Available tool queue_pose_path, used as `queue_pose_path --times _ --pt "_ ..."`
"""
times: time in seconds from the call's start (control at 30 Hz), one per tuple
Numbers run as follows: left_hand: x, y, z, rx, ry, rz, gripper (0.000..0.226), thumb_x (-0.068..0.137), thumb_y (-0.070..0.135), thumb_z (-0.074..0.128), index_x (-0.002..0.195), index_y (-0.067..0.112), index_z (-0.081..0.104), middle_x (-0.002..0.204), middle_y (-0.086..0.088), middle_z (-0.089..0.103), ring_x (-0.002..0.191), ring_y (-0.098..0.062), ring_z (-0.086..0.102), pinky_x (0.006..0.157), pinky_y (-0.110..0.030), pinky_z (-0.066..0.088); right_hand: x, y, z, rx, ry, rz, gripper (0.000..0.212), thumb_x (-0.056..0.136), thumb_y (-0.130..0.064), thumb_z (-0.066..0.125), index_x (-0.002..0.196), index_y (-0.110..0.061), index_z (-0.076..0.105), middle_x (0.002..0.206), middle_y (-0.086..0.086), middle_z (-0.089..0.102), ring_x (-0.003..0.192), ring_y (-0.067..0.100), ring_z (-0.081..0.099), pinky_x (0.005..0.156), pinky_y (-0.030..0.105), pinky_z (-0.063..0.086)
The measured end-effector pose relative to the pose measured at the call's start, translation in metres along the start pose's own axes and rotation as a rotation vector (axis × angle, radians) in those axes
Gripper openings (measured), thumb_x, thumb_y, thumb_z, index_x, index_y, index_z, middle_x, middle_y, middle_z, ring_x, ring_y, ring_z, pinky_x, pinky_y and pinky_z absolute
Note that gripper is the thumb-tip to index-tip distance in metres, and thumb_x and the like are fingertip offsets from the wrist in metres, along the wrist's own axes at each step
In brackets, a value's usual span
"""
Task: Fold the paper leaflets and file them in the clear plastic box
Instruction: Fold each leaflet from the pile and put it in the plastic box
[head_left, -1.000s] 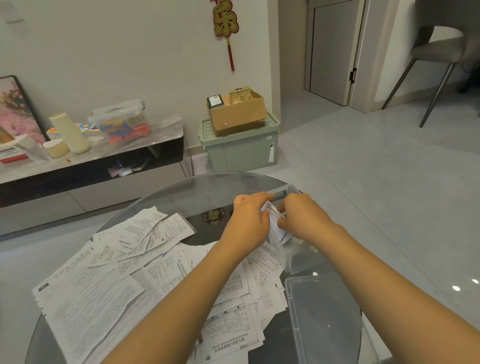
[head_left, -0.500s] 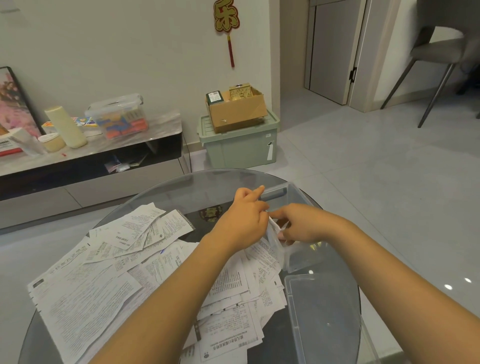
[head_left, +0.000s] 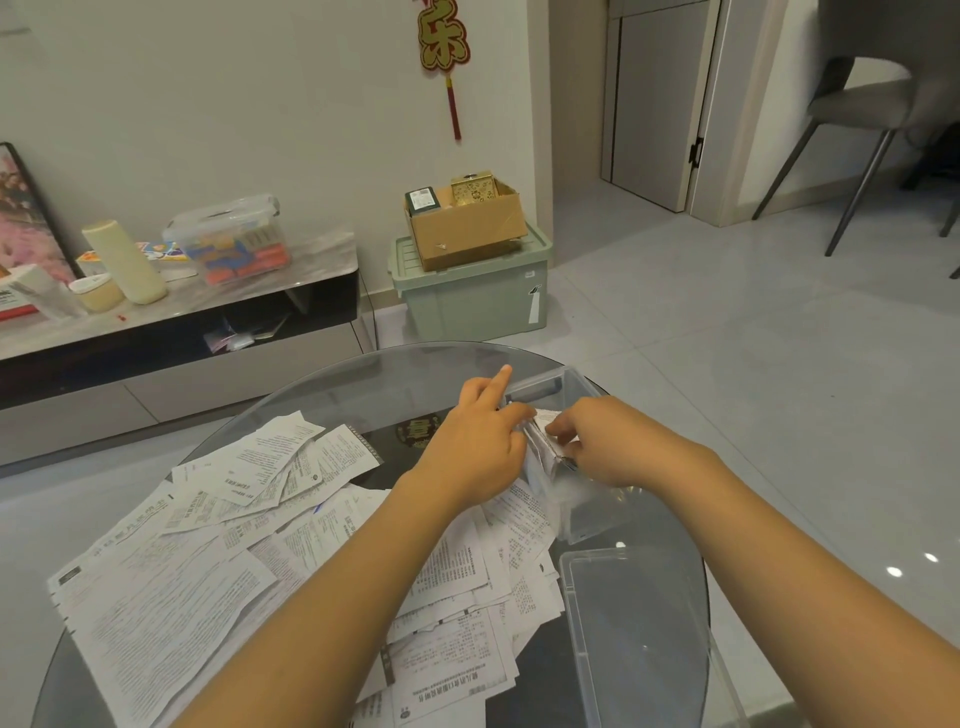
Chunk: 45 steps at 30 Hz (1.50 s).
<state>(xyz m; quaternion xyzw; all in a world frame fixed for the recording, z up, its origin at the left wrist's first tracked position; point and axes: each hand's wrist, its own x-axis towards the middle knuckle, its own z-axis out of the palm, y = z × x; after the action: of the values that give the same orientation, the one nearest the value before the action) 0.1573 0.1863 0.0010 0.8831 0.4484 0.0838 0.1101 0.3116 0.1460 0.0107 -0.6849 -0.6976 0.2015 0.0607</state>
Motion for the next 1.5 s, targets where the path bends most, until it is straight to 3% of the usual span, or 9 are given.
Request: queue_pose_path --times 0.13,0.27,0.4,0.57,0.67,0.8,1.13,1.3,1.5 --pt "0.001 0.005 -0.002 -0.011 -0.009 -0.004 0.042 0.099 0.021 0.031 0.139 0.025 0.043 0.160 0.001 0.003 0.143 -0.016 0.002 0.114 -0.038 0.021 -0.004 0.001 -0.005 0.019 0.113 0.022 0.031 0.089 -0.002 0.047 0.111 -0.012 0.067 0.108 0.011 0.067 0.097 0.027 0.061 0.083 0.038 0.052" --pt "0.001 0.008 -0.004 -0.001 -0.011 -0.029 0.042 0.099 0.021 0.031 0.140 0.025 0.041 0.160 0.001 0.004 0.144 -0.016 0.002 0.115 -0.039 0.020 -0.007 0.002 -0.010 0.062 0.177 0.002 0.038 0.090 -0.002 0.047 0.120 -0.018 0.064 0.112 0.006 0.065 0.088 0.019 0.057 0.072 0.026 0.045" --pt "-0.011 0.014 -0.010 -0.011 0.010 -0.032 0.044 0.098 0.019 0.031 0.142 0.023 0.038 0.159 0.000 0.006 0.143 -0.015 0.001 0.115 -0.037 0.018 -0.018 -0.001 -0.011 0.150 0.290 0.005 0.032 0.092 -0.003 0.045 0.113 -0.013 0.067 0.110 0.010 0.067 0.098 0.027 0.062 0.085 0.038 0.051" --pt "-0.051 0.022 -0.022 -0.020 0.076 -0.064 0.047 0.096 0.015 0.033 0.142 0.022 0.038 0.159 -0.001 0.010 0.142 -0.018 0.007 0.116 -0.039 0.017 -0.048 -0.027 -0.004 0.236 0.372 -0.166 0.032 0.096 -0.015 0.045 0.119 -0.025 0.064 0.104 -0.002 0.069 0.083 0.012 0.062 0.074 0.022 0.050" --pt "-0.082 0.023 -0.022 -0.021 0.094 -0.118 0.048 0.094 0.014 0.035 0.141 0.024 0.040 0.158 0.000 0.014 0.142 -0.019 0.009 0.117 -0.043 0.017 -0.066 -0.044 0.005 0.253 0.351 -0.260 0.030 0.094 -0.015 0.048 0.116 -0.025 0.066 0.095 -0.007 0.067 0.071 0.005 0.055 0.063 0.010 0.041" --pt "-0.119 0.021 -0.016 -0.007 0.098 -0.171 0.048 0.095 0.018 0.036 0.142 0.026 0.037 0.158 0.003 0.015 0.142 -0.018 0.010 0.118 -0.043 0.015 -0.080 -0.060 0.023 0.233 0.269 -0.317 0.031 0.092 -0.017 0.049 0.117 -0.027 0.064 0.097 -0.008 0.061 0.082 0.011 0.059 0.077 0.025 0.048" --pt "-0.164 -0.007 0.007 0.053 -0.012 -0.257 0.044 0.100 0.037 0.034 0.142 0.027 0.035 0.154 0.005 0.025 0.141 -0.017 0.018 0.115 -0.039 0.015 -0.077 -0.068 0.059 0.004 0.105 -0.326 0.036 0.091 -0.024 0.055 0.127 -0.022 0.057 0.122 -0.005 0.061 0.106 0.010 0.056 0.089 0.023 0.044" --pt "-0.171 -0.024 0.020 0.013 -0.006 -0.219 0.049 0.096 0.043 0.043 0.140 0.023 0.035 0.139 0.005 0.043 0.126 -0.015 0.036 0.108 -0.034 0.028 -0.066 -0.069 0.071 -0.180 0.079 -0.400 0.043 0.088 -0.036 0.058 0.129 -0.025 0.054 0.131 -0.008 0.051 0.120 0.014 0.042 0.099 0.027 0.036" --pt "-0.171 -0.029 0.025 0.003 0.030 -0.258 0.048 0.095 0.043 0.048 0.139 0.027 0.039 0.132 0.003 0.050 0.122 -0.016 0.040 0.104 -0.031 0.027 -0.052 -0.067 0.084 -0.259 0.048 -0.374 0.044 0.089 -0.042 0.054 0.130 -0.028 0.051 0.126 -0.005 0.056 0.118 0.018 0.042 0.097 0.033 0.035"
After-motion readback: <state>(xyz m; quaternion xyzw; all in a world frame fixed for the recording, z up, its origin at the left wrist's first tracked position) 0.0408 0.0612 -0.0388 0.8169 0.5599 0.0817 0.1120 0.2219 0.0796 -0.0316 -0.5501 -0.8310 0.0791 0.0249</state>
